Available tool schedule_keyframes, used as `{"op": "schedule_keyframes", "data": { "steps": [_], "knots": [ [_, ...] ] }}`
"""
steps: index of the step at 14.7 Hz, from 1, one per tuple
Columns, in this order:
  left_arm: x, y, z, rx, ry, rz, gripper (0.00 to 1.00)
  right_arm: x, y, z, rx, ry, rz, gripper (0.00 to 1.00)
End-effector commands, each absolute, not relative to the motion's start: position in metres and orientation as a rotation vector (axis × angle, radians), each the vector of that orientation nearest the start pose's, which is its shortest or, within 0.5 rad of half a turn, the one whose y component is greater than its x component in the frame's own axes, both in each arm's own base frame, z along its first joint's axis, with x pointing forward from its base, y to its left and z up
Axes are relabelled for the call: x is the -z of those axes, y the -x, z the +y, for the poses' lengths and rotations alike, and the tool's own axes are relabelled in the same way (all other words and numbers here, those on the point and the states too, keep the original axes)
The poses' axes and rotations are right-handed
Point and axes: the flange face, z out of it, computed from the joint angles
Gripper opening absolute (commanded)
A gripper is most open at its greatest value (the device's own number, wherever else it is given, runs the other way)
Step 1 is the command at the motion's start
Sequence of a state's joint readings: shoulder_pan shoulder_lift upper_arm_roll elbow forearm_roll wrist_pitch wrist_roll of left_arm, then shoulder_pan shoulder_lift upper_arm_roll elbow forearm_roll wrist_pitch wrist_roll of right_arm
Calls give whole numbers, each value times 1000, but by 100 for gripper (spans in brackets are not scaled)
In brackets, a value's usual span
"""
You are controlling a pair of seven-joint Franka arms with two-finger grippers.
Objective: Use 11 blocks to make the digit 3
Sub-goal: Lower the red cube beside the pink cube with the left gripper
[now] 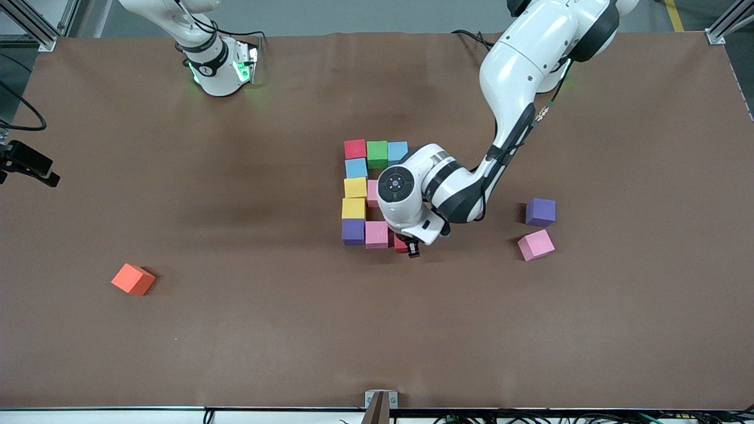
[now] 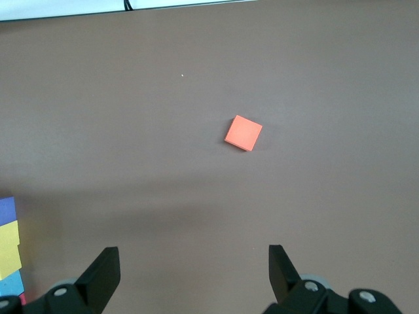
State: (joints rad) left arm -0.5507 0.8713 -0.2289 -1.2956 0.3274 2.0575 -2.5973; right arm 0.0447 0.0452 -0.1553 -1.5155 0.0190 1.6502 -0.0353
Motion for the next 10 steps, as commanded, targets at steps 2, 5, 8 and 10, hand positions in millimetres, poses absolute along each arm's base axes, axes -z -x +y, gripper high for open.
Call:
{"op": "schedule_keyframes", "data": {
  "steps": [2, 5, 8, 10],
  "knots": [
    [-215, -556, -483, -222, -2075, 2444, 18, -636, -571, -50, 145, 3151, 84, 100],
    [-210, -555, -483, -219, -2076, 2447, 18, -637, -572, -49, 159, 3151, 84, 100],
    [-208, -556, -483, -215, -2067, 2453, 18, -638, -572, -48, 162, 3153, 79, 100],
    [-207, -555, -484, -210, -2065, 2451, 18, -639, -572, -47, 157, 3153, 74, 100]
  ]
}}
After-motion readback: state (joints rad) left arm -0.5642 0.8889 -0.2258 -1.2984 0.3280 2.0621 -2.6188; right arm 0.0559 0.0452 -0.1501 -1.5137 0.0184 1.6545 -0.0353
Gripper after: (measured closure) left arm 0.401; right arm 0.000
